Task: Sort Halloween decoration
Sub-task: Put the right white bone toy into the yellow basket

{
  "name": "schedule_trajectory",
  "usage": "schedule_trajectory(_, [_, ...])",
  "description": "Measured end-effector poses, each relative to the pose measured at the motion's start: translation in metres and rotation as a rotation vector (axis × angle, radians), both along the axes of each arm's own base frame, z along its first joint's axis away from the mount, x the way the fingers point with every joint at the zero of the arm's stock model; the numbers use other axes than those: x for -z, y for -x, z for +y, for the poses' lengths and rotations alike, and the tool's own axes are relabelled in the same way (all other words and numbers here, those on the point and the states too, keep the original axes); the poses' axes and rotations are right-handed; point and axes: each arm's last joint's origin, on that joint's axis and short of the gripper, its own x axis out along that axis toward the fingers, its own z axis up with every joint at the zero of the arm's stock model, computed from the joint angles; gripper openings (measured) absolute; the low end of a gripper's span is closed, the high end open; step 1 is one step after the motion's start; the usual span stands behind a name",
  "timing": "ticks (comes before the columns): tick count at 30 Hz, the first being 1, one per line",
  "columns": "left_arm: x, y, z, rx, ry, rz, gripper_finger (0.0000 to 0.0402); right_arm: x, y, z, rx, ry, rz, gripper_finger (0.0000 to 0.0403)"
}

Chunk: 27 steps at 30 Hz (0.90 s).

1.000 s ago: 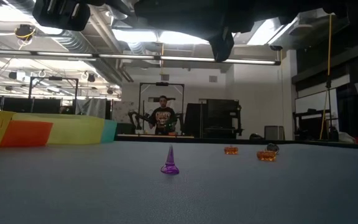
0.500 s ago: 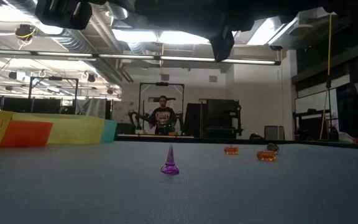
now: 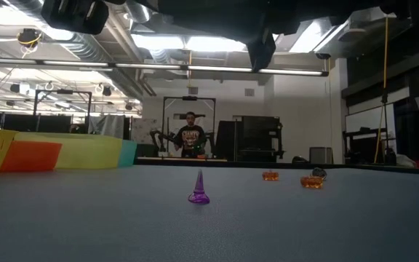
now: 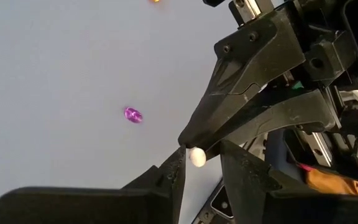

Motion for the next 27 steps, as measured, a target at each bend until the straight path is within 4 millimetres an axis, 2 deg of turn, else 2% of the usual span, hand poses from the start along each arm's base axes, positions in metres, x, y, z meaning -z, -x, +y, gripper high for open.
schedule_trajectory(27, [0.0013,0.0013,0.0001,0.018,0.003,0.025,0.0016,0.0005,0.0001,0.0000,-0.002,0.002,0.005,0.0019])
